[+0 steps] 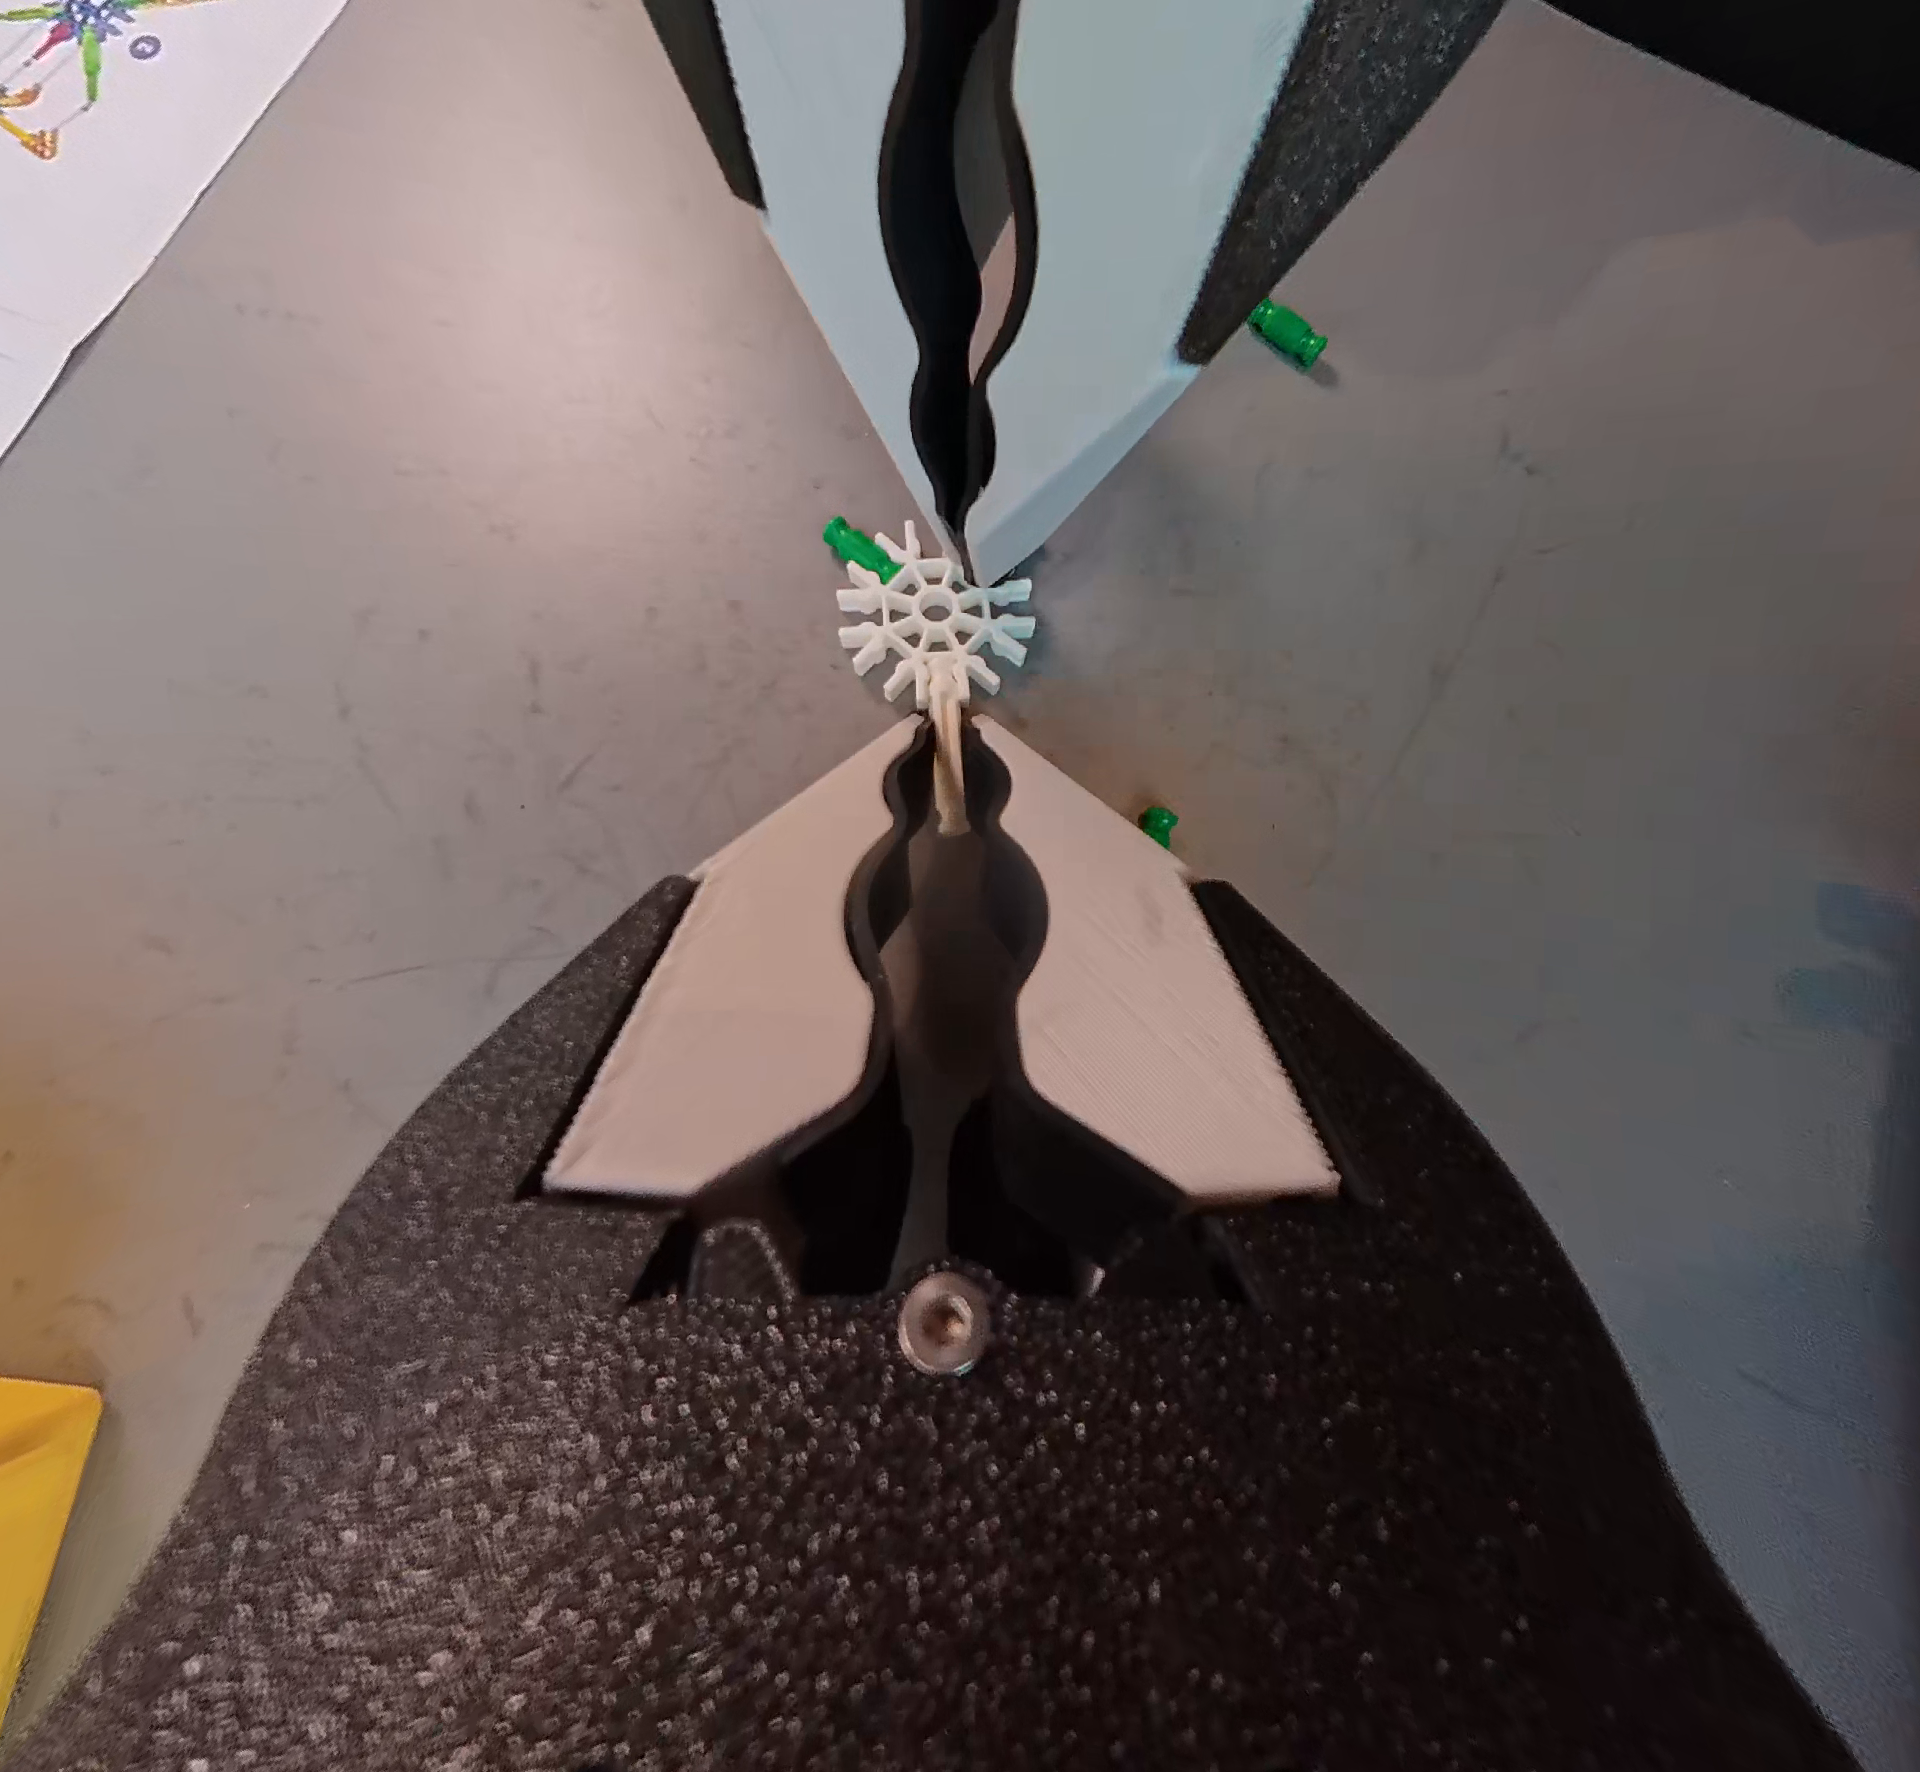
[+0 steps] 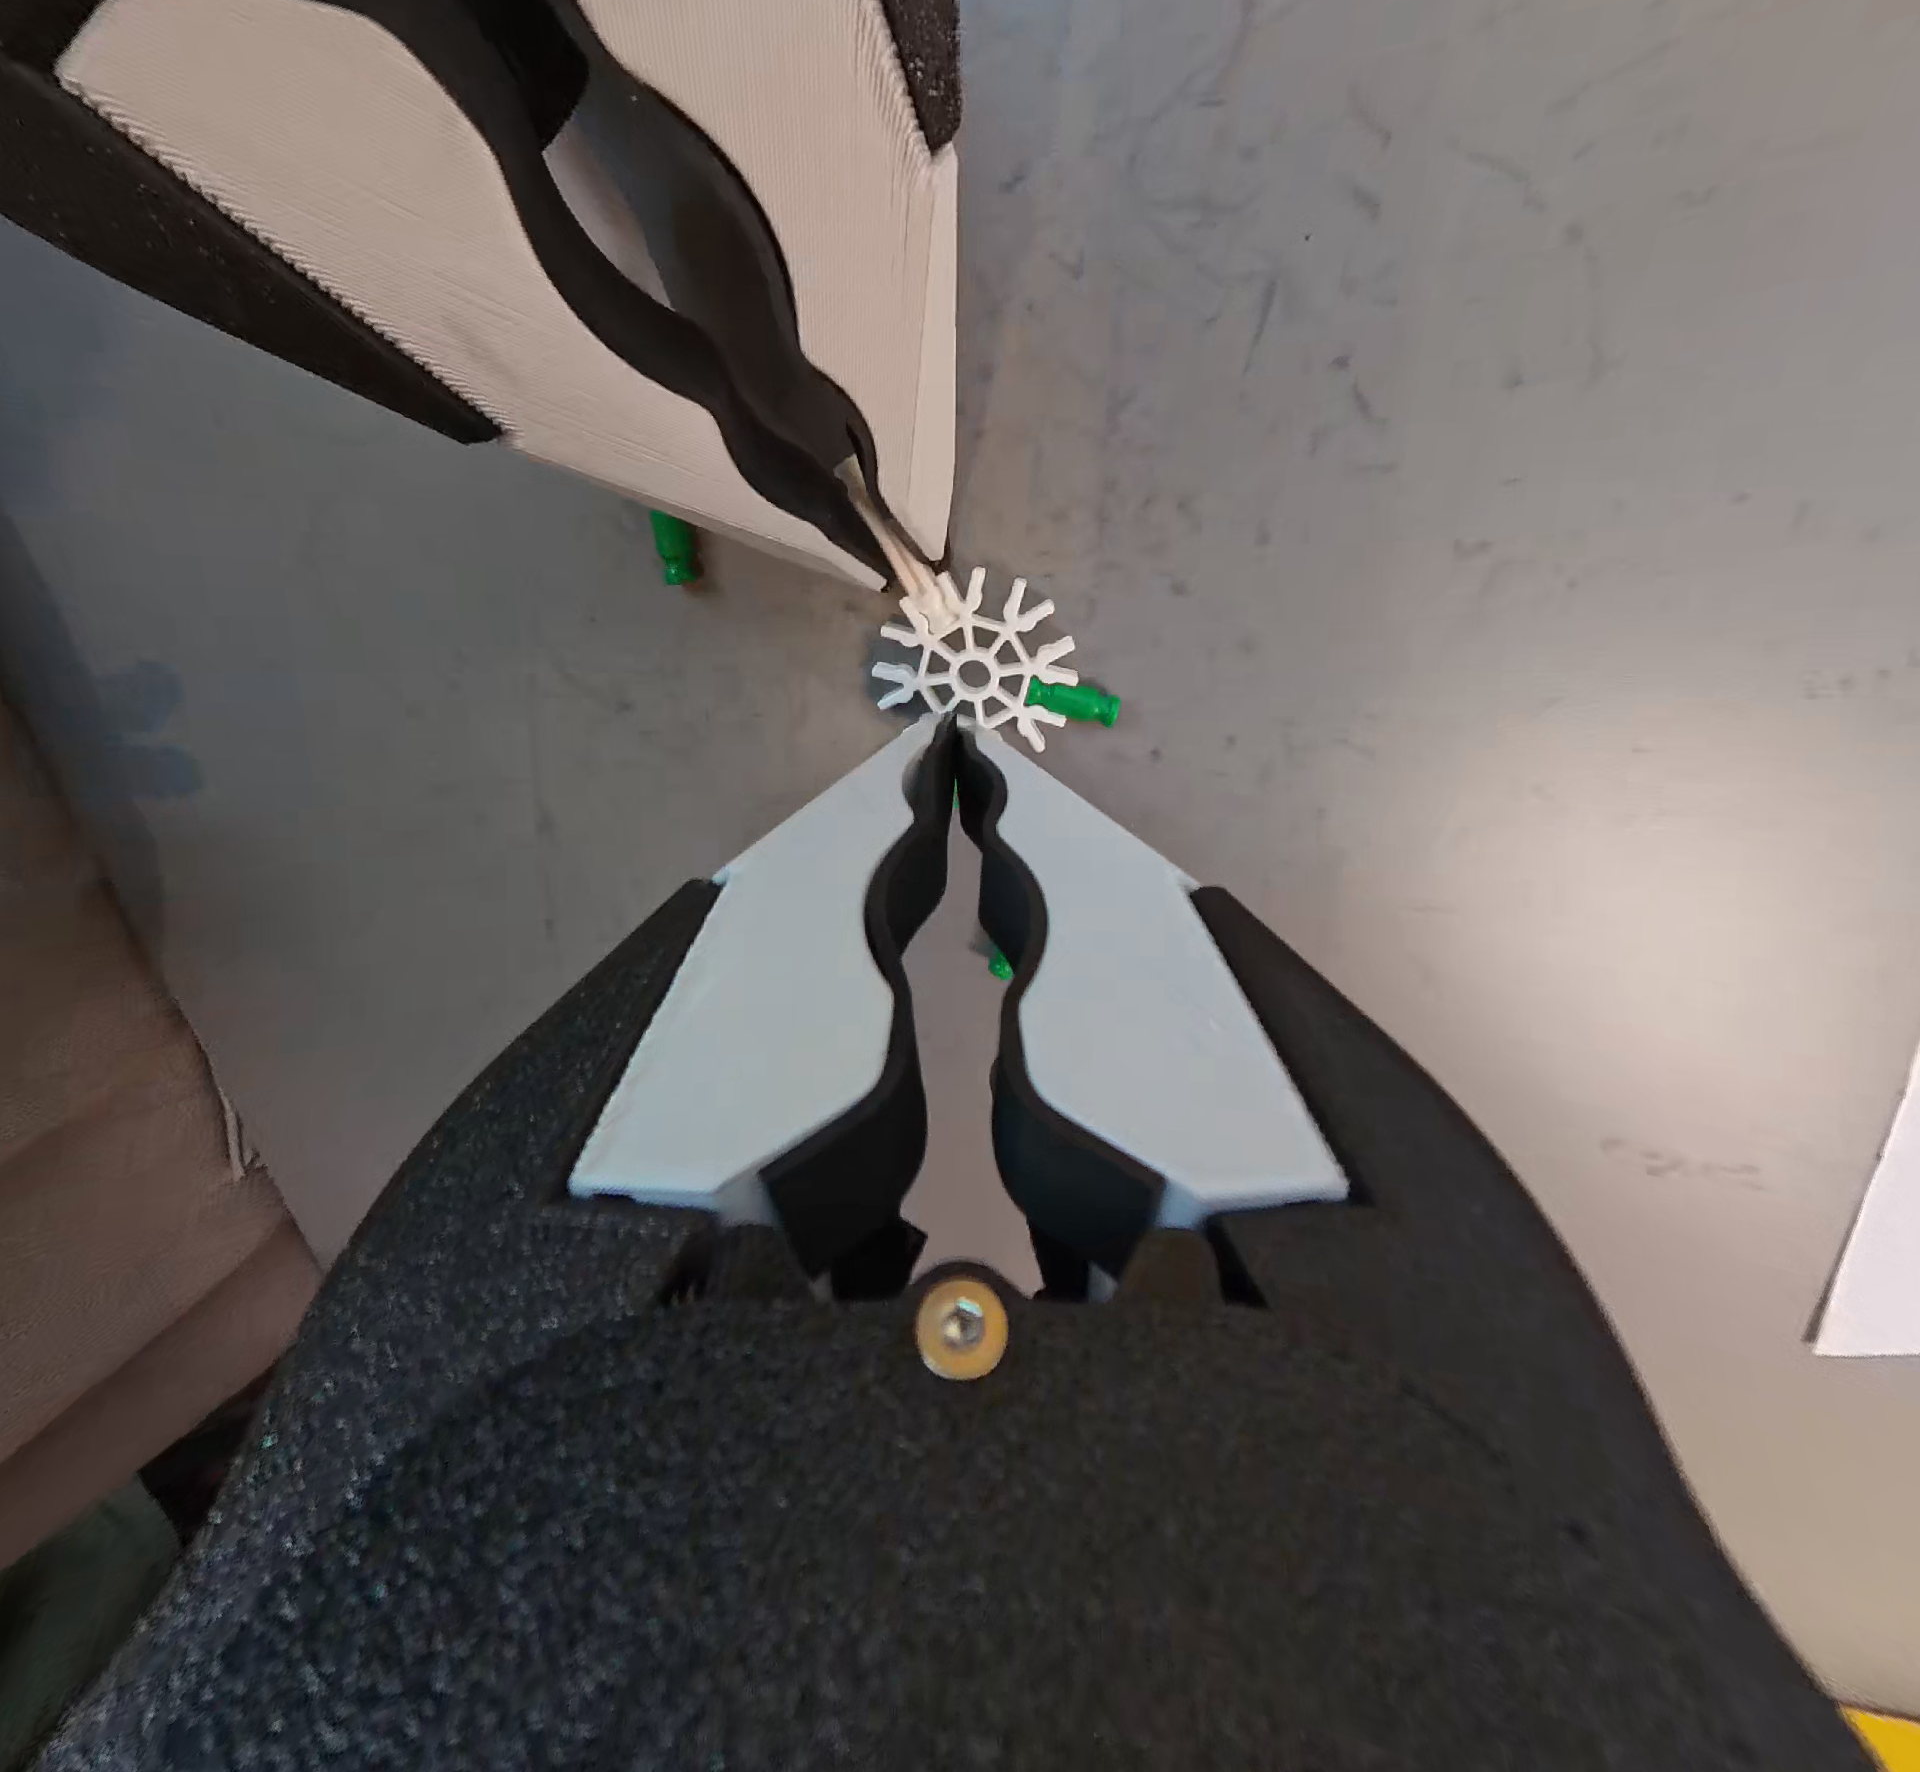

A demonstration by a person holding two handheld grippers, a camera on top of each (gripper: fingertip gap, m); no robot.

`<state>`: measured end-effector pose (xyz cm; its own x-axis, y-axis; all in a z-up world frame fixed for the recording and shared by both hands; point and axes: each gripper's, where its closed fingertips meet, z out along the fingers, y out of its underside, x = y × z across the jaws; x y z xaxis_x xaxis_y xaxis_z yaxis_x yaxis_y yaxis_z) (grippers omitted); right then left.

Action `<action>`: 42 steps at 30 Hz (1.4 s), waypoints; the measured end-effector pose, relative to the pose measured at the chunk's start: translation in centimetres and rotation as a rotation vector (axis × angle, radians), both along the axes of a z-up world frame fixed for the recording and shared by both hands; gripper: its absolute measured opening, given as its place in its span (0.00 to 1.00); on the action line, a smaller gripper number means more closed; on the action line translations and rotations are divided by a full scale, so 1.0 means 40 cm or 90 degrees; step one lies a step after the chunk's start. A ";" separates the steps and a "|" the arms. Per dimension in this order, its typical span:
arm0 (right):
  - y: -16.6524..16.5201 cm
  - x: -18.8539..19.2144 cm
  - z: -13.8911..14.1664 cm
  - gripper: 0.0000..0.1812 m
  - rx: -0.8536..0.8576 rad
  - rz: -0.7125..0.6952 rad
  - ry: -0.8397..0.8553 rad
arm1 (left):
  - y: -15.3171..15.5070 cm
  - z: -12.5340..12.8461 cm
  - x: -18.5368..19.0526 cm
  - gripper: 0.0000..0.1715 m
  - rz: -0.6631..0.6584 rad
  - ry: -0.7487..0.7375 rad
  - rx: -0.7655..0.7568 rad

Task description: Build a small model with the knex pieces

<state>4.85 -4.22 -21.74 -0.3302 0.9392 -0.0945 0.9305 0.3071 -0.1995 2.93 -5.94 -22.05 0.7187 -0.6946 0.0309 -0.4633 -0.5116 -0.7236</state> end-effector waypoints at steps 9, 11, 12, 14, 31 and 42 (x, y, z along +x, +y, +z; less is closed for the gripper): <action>0.044 0.005 0.092 0.01 -0.103 -0.105 0.252 | 0.000 0.001 -0.001 0.03 -0.027 -0.025 0.005; 0.086 0.050 0.099 0.04 -0.080 -0.123 0.275 | -0.001 0.001 -0.002 0.03 -0.046 -0.012 0.022; 0.095 0.076 0.089 0.06 -0.081 -0.129 0.268 | -0.001 0.001 -0.003 0.03 -0.057 -0.003 0.032; 0.102 0.105 0.065 0.08 -0.091 -0.153 0.272 | 0.001 0.002 -0.008 0.05 -0.073 0.020 0.055; 0.092 0.088 -0.005 0.06 -0.024 -0.097 0.274 | 0.026 0.003 -0.055 0.07 -0.036 0.013 0.058; 0.085 0.089 -0.005 0.03 -0.013 -0.074 0.293 | 0.034 0.002 -0.047 0.04 -0.091 0.001 0.051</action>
